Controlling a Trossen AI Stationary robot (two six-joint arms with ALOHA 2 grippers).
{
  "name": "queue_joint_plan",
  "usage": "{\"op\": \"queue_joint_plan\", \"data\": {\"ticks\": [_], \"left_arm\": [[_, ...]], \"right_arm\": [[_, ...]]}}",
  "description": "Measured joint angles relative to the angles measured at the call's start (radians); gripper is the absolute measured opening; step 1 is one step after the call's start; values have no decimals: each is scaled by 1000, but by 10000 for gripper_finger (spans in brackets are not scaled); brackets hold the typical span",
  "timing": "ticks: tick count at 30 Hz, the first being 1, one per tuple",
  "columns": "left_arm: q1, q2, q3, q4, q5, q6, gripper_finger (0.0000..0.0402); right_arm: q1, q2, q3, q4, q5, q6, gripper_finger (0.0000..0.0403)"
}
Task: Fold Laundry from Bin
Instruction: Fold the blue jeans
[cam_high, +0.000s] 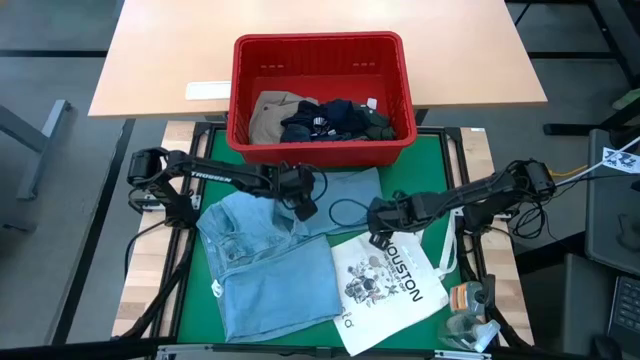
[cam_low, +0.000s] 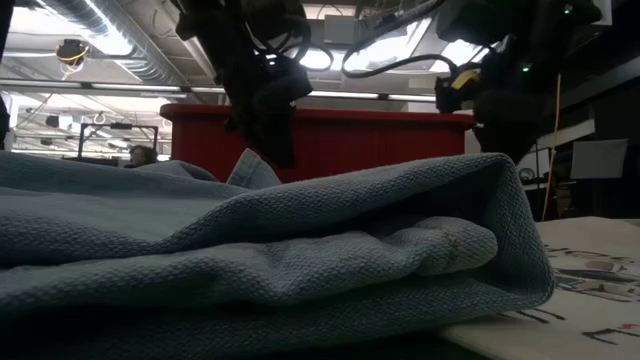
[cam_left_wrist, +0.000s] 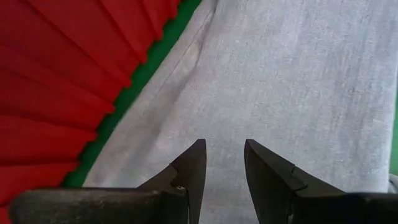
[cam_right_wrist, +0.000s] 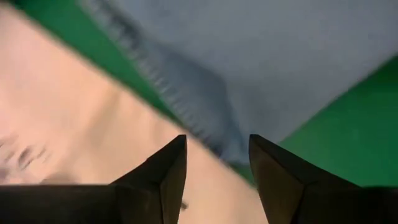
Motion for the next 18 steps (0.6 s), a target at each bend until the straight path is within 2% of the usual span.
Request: {"op": "queue_joint_plan", "data": {"ticks": [6,13,18], "left_arm": [[-8,0,0,-3,28,-5,104],[-28,0,-1,1,21,-61,104],[-33,20,-1,-4,-4,-82,104]], "right_arm": [[-13,20,0,-6,4,8,170],[-13,45,0,-32,125,107,170],[-13,96,0,-55,161,115,170]]}}
